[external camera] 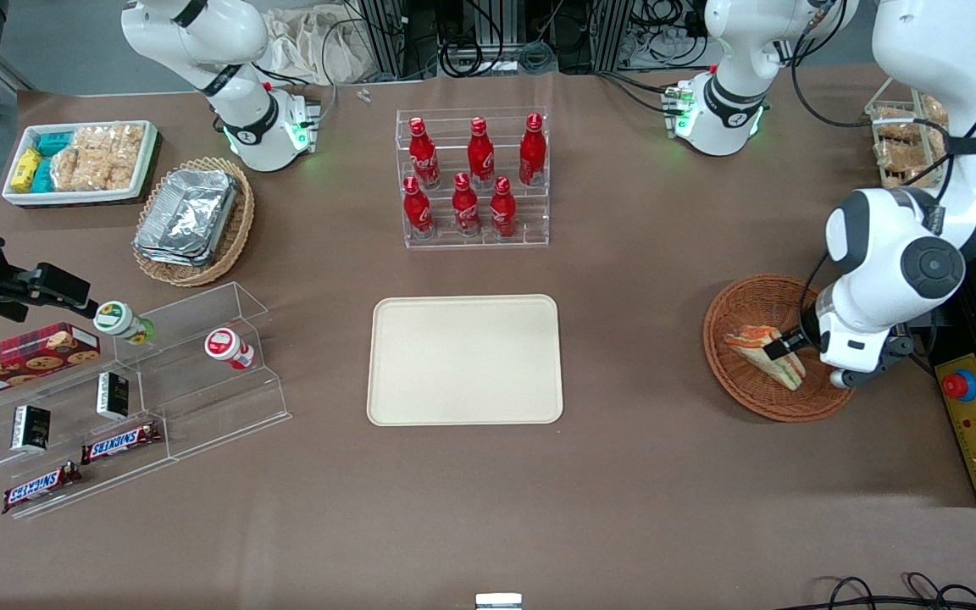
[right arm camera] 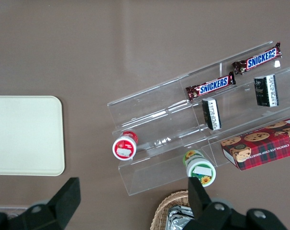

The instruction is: Place sandwich from basket to tray

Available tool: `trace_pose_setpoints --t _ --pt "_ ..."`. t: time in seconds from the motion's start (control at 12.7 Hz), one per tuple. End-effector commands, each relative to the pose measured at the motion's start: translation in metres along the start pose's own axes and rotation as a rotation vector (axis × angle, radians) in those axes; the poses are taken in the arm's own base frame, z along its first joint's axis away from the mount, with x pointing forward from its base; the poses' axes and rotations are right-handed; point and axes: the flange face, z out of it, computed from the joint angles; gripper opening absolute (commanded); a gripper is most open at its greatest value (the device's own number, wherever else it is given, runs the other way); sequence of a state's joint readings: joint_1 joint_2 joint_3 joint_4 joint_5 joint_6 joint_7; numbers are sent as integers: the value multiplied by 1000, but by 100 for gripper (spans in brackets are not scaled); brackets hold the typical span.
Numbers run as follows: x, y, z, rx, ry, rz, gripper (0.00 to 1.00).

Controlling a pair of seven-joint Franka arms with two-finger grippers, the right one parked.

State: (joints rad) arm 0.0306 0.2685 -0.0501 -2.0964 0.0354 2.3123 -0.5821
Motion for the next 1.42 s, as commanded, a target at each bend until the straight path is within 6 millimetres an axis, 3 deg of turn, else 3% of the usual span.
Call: trace_pose_setpoints --t 0.0,0.32,0.47,0.63,0.87,1.03,1.18,1.34 --pt "2 6 17 -22 5 -69 99" --pt "1 5 40 -13 -14 -91 97" --pt "3 7 48 -17 -11 -96 87" --pt "7 9 47 -21 -6 -122 73" --pt "13 14 36 -31 8 -163 41" --pt "16 24 23 -44 19 -183 26" --pt "25 31 -4 -42 15 -201 24" --pt "31 38 -46 4 -40 -182 24"
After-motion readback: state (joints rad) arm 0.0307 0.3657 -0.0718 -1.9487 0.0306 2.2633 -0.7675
